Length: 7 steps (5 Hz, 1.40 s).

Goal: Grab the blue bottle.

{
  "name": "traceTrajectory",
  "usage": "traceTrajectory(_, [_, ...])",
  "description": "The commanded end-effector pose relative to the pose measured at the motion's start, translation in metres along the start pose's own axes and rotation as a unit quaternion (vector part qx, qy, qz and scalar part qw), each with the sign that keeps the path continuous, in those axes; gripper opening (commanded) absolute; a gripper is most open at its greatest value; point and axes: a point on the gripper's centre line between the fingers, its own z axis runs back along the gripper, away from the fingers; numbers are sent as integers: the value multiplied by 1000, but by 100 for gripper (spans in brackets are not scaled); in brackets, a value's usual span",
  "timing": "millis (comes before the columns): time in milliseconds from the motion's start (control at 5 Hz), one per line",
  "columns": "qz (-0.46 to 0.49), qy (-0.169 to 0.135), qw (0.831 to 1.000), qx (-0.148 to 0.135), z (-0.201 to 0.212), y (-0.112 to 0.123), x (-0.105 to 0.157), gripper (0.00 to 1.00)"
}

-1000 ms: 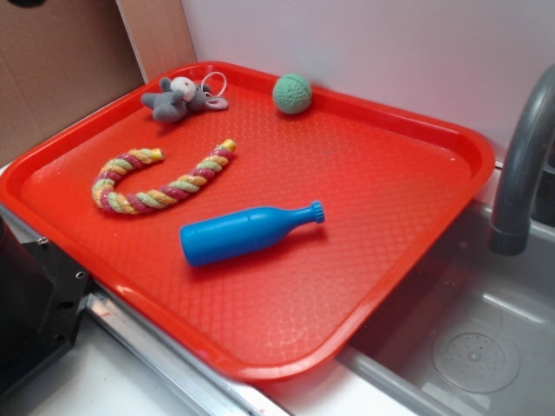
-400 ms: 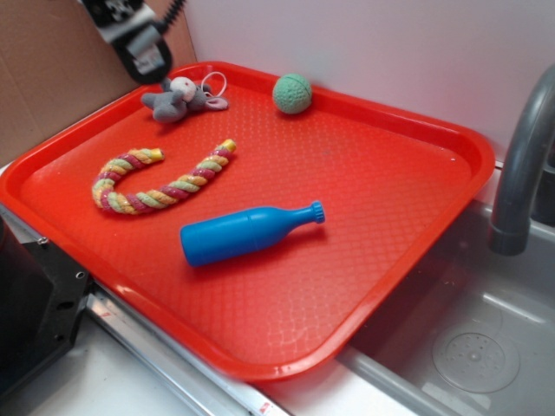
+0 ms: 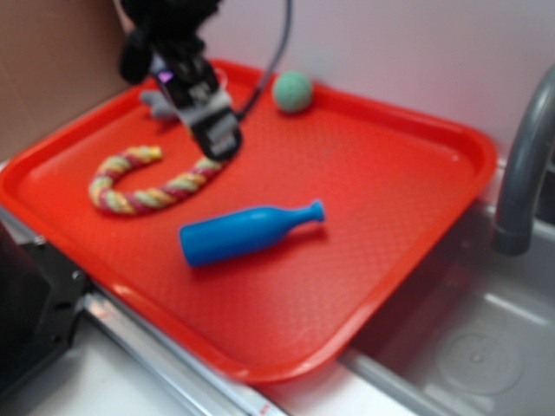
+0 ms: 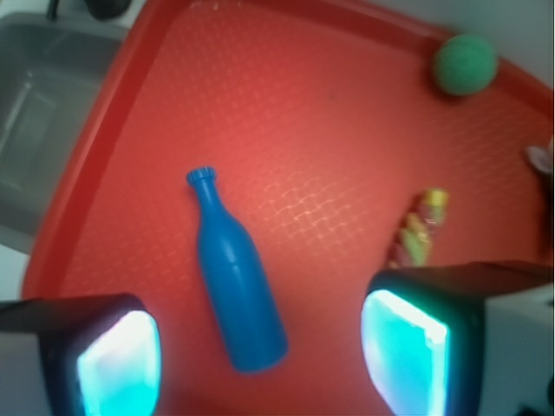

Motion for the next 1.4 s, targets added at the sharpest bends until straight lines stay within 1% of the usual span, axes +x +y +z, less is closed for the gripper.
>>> traceTrajectory(0, [-31,26,999,-32,-58,-5,8,100])
traceTrajectory(200, [-46,56,997,-22,-85,-5,3,100])
traceTrajectory(400, [-53,71,996,-25,-96,-5,-1,100])
traceTrajectory(600, [-60,78,995,-12,-91,4,2,0])
traceTrajectory(800, [-45,77,996,-24,-84,16,9,0])
traceTrajectory(1000, [-9,78,997,-21,-65,32,19,0])
traceTrajectory(1200, [53,56,997,-9,-16,46,35,0])
